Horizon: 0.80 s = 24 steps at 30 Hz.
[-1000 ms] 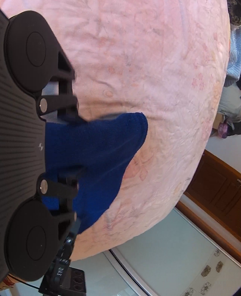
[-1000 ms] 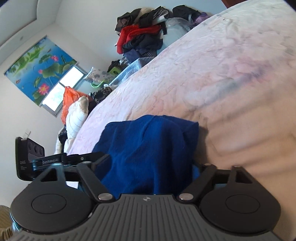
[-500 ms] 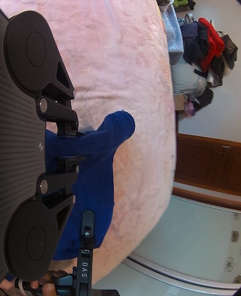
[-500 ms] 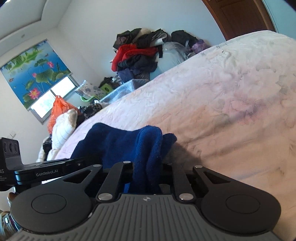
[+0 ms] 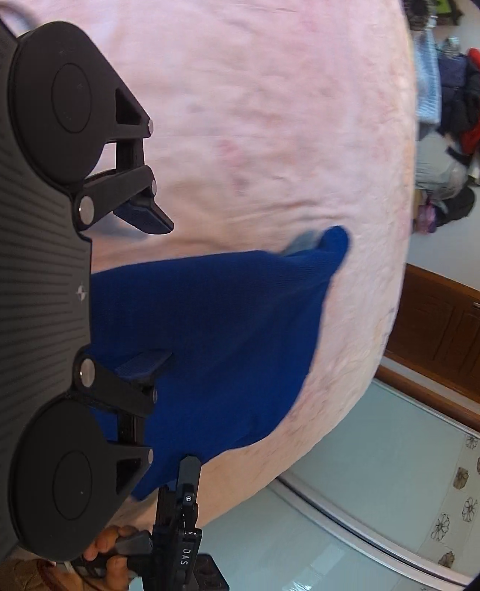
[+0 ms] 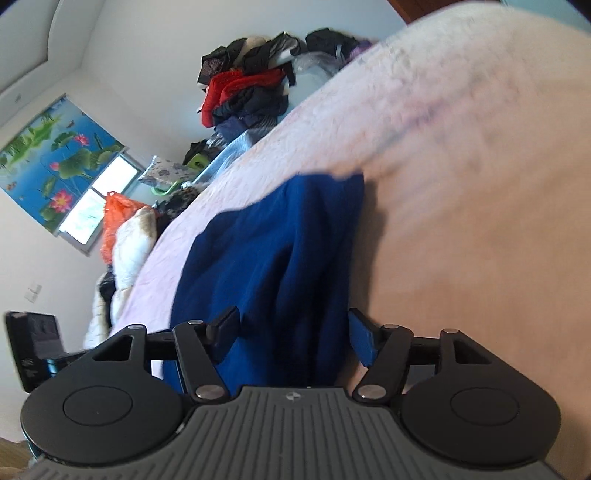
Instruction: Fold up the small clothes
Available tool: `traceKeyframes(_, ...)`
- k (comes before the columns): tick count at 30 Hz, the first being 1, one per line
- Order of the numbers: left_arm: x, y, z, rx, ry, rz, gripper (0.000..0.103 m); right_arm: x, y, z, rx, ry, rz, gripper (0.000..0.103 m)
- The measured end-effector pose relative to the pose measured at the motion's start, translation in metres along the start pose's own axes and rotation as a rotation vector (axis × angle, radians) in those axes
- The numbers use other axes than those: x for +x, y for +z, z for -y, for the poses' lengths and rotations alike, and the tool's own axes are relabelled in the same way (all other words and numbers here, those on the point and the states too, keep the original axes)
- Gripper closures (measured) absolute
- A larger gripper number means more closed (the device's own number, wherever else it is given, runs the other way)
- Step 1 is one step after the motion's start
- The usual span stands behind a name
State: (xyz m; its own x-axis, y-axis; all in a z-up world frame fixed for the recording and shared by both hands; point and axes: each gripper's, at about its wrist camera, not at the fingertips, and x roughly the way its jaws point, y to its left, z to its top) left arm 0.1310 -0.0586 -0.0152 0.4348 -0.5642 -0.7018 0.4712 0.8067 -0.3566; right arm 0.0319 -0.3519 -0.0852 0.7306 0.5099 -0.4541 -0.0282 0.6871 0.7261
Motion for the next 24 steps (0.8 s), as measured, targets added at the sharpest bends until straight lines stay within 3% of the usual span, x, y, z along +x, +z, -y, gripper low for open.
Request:
traceKeyframes(1, 0.0, -0.009, 0.0, -0.008, -0.014, -0.023, 0.036, -0.001, -0.008, -0.002, -0.001, 0.018, -0.018, 0.039)
traceKeyframes(2, -0.001, -0.018, 0.001, -0.013, -0.021, -0.036, 0.044, -0.003, -0.017, -0.006, -0.017, 0.024, -0.023, 0.039)
traceKeyframes(3, -0.002, -0.025, 0.002, -0.011, -0.02, -0.037, 0.066, -0.003, -0.024, -0.011, -0.037, 0.019, -0.026, 0.043)
traceKeyframes(6, -0.009, -0.033, 0.011, 0.009, 0.004, -0.003, 0.087, 0.004, -0.039, -0.024, -0.073, -0.032, -0.049, 0.081)
traceKeyframes(8, -0.017, -0.031, 0.015, 0.003, 0.012, 0.018, 0.089, 0.002, -0.044, -0.033, -0.091, -0.051, -0.025, 0.082)
traceKeyframes(12, -0.028, -0.029, 0.019, 0.037, 0.065, 0.039, 0.089, -0.007, -0.049, -0.045, -0.113, -0.071, 0.006, 0.081)
traceKeyframes(14, -0.023, -0.033, 0.02, 0.028, 0.105, 0.008, 0.087, -0.003, -0.055, -0.046, -0.145, -0.145, -0.011, 0.072)
traceKeyframes(17, -0.026, -0.044, 0.028, 0.038, 0.172, 0.036, 0.083, -0.011, -0.064, -0.062, -0.185, -0.182, 0.008, 0.062)
traceKeyframes(19, -0.028, -0.05, 0.036, 0.058, 0.23, 0.051, 0.074, -0.015, -0.072, -0.076, -0.259, -0.244, 0.03, 0.042)
traceKeyframes(21, -0.028, -0.055, 0.043, 0.081, 0.29, 0.067, 0.057, -0.013, -0.084, -0.087, -0.333, -0.295, 0.021, 0.031)
traceKeyframes(23, -0.03, -0.06, 0.049, 0.102, 0.343, 0.086, 0.044, -0.009, -0.095, -0.096, -0.414, -0.355, -0.001, 0.029)
traceKeyframes(24, -0.031, -0.062, 0.051, 0.112, 0.364, 0.095, 0.043, -0.009, -0.1, -0.1, -0.452, -0.379, -0.007, 0.028)
